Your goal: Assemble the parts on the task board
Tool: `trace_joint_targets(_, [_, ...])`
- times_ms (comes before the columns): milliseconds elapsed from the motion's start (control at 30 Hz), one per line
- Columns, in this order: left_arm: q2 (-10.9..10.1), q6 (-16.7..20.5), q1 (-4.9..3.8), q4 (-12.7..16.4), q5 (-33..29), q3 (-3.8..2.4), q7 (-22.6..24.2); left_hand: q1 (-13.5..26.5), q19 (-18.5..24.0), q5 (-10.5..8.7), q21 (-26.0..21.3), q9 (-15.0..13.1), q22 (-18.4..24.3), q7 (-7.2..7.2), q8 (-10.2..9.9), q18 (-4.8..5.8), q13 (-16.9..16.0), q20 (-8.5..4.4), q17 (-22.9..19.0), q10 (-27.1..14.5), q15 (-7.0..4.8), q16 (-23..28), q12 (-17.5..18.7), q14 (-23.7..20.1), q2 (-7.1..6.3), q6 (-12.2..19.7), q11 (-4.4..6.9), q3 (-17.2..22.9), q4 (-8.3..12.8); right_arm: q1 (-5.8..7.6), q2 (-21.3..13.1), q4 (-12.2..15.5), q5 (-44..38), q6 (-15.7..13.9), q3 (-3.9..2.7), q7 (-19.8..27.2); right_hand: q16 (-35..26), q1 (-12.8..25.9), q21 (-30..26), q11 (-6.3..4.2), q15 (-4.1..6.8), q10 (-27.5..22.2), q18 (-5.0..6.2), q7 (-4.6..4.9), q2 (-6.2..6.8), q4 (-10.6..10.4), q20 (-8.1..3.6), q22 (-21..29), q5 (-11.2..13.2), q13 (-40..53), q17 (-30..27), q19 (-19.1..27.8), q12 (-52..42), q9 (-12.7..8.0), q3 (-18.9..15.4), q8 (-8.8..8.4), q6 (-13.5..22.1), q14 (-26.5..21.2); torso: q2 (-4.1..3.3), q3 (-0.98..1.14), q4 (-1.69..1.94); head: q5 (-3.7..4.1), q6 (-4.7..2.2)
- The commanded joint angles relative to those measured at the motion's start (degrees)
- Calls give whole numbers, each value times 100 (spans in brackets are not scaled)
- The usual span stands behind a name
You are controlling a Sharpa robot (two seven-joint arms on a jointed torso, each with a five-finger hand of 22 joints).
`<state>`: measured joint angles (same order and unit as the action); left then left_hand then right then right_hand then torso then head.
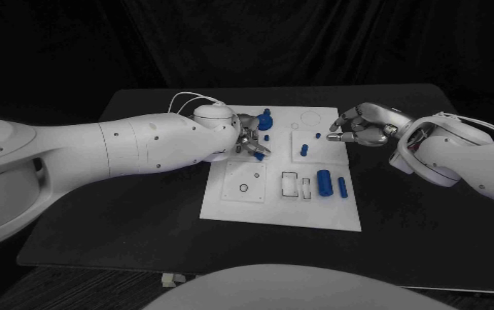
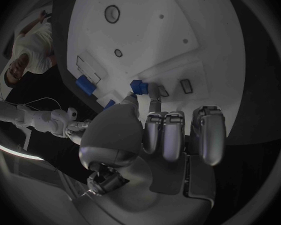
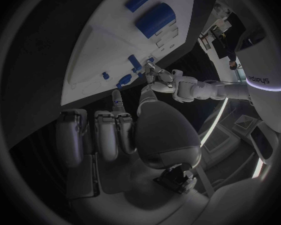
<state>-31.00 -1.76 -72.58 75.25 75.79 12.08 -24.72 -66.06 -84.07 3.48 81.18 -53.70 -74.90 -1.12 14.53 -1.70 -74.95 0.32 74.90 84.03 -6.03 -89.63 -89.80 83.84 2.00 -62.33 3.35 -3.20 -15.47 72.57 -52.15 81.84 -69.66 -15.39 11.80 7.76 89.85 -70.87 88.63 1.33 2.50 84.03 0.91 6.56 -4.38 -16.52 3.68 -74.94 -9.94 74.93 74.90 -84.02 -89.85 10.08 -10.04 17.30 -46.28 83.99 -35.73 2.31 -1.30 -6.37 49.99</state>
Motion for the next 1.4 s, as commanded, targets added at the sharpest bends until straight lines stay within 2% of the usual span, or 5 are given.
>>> trace_joint_targets(33, [-40,383,23,64,-36,5,286,-47,-303,39,1,-7,-1243,-3,-2,-16,-1505,33,1510,597,22,-37,-20,616,-4,39,-39,19,3,-11,-23,16,-5,2,-4,-70,15,14,-31,30,-46,597,-41,21,-59,5,57,-1440,-18,1507,1510,-502,-15,-9,-27,-4,4,601,0,-3,-3,-3,1])
trace_joint_targets(600, [-609,1312,-23,711,115,1,508,793,-356,-75,104,-276,-1286,35,199,6,-1505,-14,1510,597,-21,-37,-20,616,-198,77,0,-349,-136,-11,-31,-3,-5,10,-4,-82,15,19,-34,30,-47,597,-41,22,-60,6,57,-1439,-15,1507,1510,-500,-15,-11,-34,-5,6,601,11,7,2,33,1])
trace_joint_targets(733, [-731,1657,-35,804,197,1,1184,-312,-397,304,232,-277,-1327,31,88,32,-1505,-14,1510,597,-23,-37,-20,616,92,413,1,144,325,-11,-45,11,-5,-13,-4,-71,15,19,-34,30,-47,597,-41,22,-60,6,57,-1439,-15,1507,1510,-500,-15,-11,-34,-5,6,601,1,3,-3,52,1])
trace_joint_targets(967, [-876,1623,-42,828,574,2,2698,-1867,-343,685,214,1478,-1323,-383,-1048,34,-1505,251,1510,597,289,-37,-20,616,-282,554,-359,1382,990,-11,-74,73,-5,-35,-4,-43,15,3,-32,28,-46,597,-41,21,-58,20,57,-1439,-16,1507,1510,-501,-15,-12,-37,-3,3,601,6,5,-3,95,1])
trace_joint_targets(1400, [-838,892,-41,704,1326,3,2859,-1912,-306,186,217,3072,-1317,-406,-1103,23,-1505,293,1510,597,296,-37,-20,616,-934,1047,-329,1704,701,-13,-78,106,-5,-18,-4,-35,15,-15,-31,27,-46,597,-41,20,-53,33,57,-1440,-18,1507,1510,-502,-15,-13,-37,-3,2,601,-8,-11,0,111,1])
